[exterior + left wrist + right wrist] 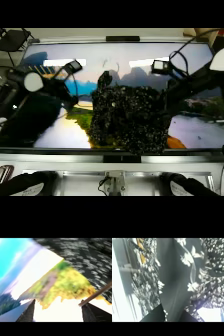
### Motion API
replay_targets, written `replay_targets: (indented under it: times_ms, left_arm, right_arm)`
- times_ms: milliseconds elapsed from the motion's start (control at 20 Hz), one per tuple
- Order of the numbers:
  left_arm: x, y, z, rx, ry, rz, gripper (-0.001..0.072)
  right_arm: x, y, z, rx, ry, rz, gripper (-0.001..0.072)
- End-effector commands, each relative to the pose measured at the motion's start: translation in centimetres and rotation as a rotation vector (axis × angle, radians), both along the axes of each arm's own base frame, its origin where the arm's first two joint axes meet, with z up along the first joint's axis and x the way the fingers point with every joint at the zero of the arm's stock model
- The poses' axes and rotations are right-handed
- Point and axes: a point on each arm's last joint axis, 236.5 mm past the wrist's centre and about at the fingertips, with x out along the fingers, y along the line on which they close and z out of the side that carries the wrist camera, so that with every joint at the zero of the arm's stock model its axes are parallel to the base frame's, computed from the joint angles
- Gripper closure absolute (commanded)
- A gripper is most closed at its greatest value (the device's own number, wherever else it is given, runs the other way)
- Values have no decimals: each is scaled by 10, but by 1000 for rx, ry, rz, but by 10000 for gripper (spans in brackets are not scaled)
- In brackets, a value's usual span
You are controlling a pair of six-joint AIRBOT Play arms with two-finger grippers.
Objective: Fold the shirts.
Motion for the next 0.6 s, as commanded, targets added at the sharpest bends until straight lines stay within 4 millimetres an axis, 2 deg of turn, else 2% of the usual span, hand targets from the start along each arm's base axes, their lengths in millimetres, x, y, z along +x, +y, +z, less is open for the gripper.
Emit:
replay_targets:
  times_ms: [0, 100, 150, 250, 350, 450, 550]
  left_arm:
    - [14, 65, 24, -45, 21, 280, 18]
    - [6, 72, 22, -182, 119, 441, 20]
    - [3, 68, 25, -271, 156, 497, 31]
    - [5, 57, 42, -406, 120, 514, 42]
    - [-4, 47, 47, -431, 120, 479, 40]
    - [-26, 16, 43, -465, 209, 360, 8]
    - [-37, -20, 40, -544, 257, 276, 8]
  right_arm:
    - [-12, -3, 16, -1, 4, -89, 674]
    - [-15, -4, 20, 1, 7, -123, 673]
    - [-15, -5, 22, -2, 8, -137, 674]
    - [-16, -5, 22, -1, 7, -141, 674]
    - [-16, -4, 22, 3, 9, -140, 675]
    - [-15, -4, 23, 5, 20, -165, 675]
    - [-15, -4, 23, 6, 18, -167, 675]
